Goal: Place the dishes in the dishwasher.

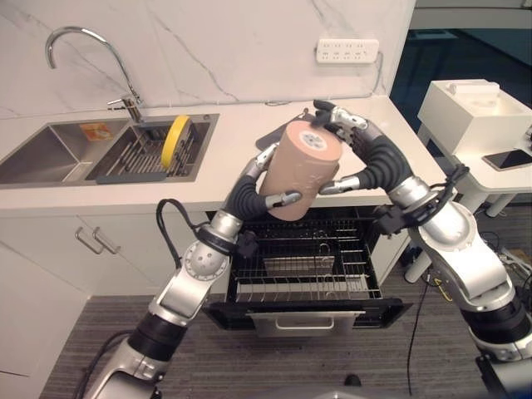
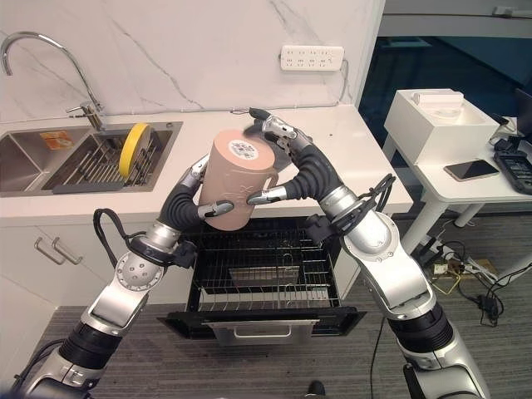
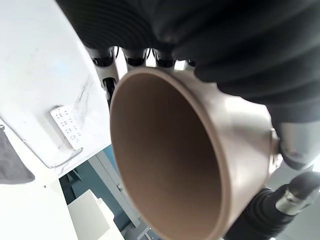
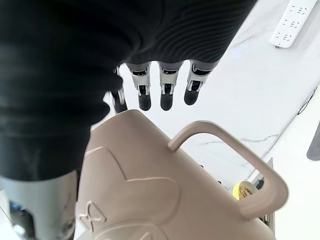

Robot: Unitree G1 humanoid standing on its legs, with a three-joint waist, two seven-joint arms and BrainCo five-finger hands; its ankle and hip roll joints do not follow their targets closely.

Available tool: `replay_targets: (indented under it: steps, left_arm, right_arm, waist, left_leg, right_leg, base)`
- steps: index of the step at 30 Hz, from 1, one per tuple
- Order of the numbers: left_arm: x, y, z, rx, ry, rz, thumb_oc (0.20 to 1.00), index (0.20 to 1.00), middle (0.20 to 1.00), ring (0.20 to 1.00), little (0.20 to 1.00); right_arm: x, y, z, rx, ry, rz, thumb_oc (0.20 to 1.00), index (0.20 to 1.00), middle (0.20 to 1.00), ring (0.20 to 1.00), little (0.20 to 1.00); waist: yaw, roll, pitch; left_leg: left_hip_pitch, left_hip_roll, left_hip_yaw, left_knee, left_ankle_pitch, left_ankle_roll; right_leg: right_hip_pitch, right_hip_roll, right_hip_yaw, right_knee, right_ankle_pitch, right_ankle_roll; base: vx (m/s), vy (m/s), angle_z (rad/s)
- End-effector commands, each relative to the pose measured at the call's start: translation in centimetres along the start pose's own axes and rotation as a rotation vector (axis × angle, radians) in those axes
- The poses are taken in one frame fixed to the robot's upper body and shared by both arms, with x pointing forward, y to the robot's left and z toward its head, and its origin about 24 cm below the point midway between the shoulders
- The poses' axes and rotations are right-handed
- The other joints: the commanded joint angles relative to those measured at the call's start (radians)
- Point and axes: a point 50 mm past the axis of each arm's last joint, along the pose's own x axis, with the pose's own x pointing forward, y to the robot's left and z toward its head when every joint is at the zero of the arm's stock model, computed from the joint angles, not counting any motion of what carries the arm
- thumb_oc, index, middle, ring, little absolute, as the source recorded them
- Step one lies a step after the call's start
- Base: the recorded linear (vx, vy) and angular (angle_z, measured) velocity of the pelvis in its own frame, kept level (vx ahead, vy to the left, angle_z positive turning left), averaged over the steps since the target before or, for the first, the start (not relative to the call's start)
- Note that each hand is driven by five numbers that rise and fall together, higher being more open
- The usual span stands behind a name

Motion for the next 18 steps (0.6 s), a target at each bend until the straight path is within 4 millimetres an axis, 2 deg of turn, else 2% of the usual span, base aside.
replay_targets:
  steps: [1, 8, 18]
  left_arm:
    - [2.2, 1.4, 3.3, 0.04, -0.185, -0.005, 0.2, 0.2, 0.2, 0.2, 0.2]
    - [1.7, 0.9, 2.0, 0.015, -0.126, -0.008, 0.2, 0.2, 0.2, 0.2, 0.2]
    - [2.0, 1.3, 3.1, 0.068, -0.2, -0.008, 0.2, 0.2, 0.2, 0.2, 0.2]
  right_arm:
    - [1.6, -0.4, 3.4, 0.03, -0.188, -0.014, 1.0, 1.0, 1.0, 1.0, 1.0]
    - [1.5, -0.8, 3.6, 0.105, -0.226, -0.065, 1.0, 1.0, 1.0, 1.0, 1.0]
    - [1.3, -0.4, 2.4, 0.036, -0.123, 0.003, 1.0, 1.0, 1.0, 1.0, 1.0]
  waist:
    - [0.011, -0.044, -0.019]
    - [0.011, -0.043, -0.022]
    - [0.007, -0.045, -0.018]
  left_leg:
    - [0.016, 0.038, 0.026, -0.001, -0.007, -0.022]
    - [0.017, 0.036, 0.024, -0.001, -0.008, -0.021]
    - [0.017, 0.036, 0.017, -0.001, -0.008, -0.021]
  right_leg:
    - [0.097, -0.027, 0.017, 0.003, -0.113, 0.037]
    - [0.1, -0.025, 0.02, 0.003, -0.115, 0.033]
    - [0.098, -0.029, 0.029, 0.003, -0.113, 0.038]
  base:
    - [0.0, 0.0, 0.0]
    - [0.01, 0.004, -0.02]
    - [0.0, 0.0, 0.0]
